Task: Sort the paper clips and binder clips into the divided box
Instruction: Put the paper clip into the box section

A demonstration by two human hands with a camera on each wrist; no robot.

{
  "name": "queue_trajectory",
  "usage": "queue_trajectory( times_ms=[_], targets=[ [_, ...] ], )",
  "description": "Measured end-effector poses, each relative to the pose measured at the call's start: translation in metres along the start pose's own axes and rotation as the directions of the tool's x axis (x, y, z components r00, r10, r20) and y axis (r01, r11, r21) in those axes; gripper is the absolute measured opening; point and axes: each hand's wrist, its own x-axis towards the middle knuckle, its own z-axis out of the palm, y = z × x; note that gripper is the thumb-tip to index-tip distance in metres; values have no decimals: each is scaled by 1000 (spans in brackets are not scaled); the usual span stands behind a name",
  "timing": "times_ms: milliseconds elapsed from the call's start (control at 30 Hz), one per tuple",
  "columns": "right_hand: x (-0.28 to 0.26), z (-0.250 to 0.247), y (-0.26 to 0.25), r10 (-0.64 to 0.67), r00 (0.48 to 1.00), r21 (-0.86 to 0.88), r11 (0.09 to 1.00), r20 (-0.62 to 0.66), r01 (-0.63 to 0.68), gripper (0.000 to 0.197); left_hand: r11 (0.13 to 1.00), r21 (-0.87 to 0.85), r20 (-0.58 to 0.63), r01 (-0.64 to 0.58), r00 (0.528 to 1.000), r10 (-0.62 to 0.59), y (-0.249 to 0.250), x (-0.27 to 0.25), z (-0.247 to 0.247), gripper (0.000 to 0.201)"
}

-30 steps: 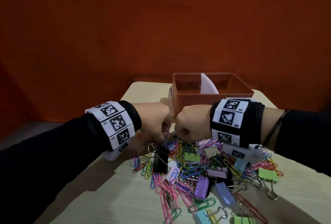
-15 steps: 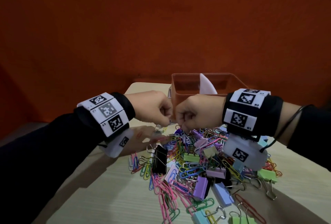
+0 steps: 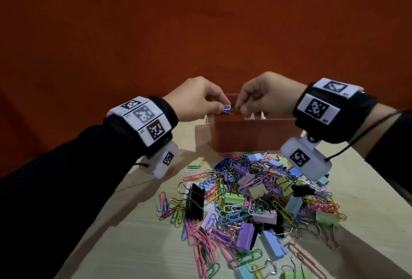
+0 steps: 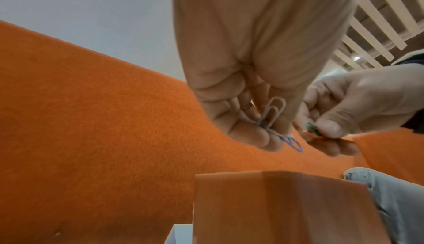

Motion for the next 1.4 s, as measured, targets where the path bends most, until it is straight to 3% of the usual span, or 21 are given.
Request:
queue_trajectory(
  times_ms=[133,300,500,667,733,867,967,1067,1200,1400],
  targets=[
    [10,-5,8,45,981,-103,993,-187,-65,6,999,-34,-94,18,995,-21,7,15,5,8],
    [13,0,13,65,977,-158,983,-204,-99,6,999,-25,-94,37,995,-40,6,25,14,13],
    [6,6,7,-29,974,-277,960,-223,-35,15,995,-73,-65,73,995,-77,-5,22,13,24],
    [-6,24,-15,-115,993,-369,925,-34,94,8,997,-6,-150,71,986,-71,-15,5,3,3],
    [-8,38,-19,-123,989,-412,899,83,147,7,995,-1,-139,98,986,-97,-19,-4,1,7],
    [-12,57,-27,-167,930,-430,850,327,303,15,982,114,112,153,980,-166,-26,-20,4,8],
    [-18,67,-38,-182,851,-456,779,492,431,27,960,247,333,131,919,-211,-29,-32,12,13],
    [-22,74,-46,-186,816,-473,736,548,485,32,939,333,415,89,880,-231,-28,-41,23,21],
    [-21,81,-52,-173,792,-491,702,585,516,34,911,411,440,25,870,-223,-25,-43,31,28],
    [-19,90,-50,-165,797,-490,710,582,505,24,861,498,462,-99,871,-167,-16,-42,36,15]
  ],
)
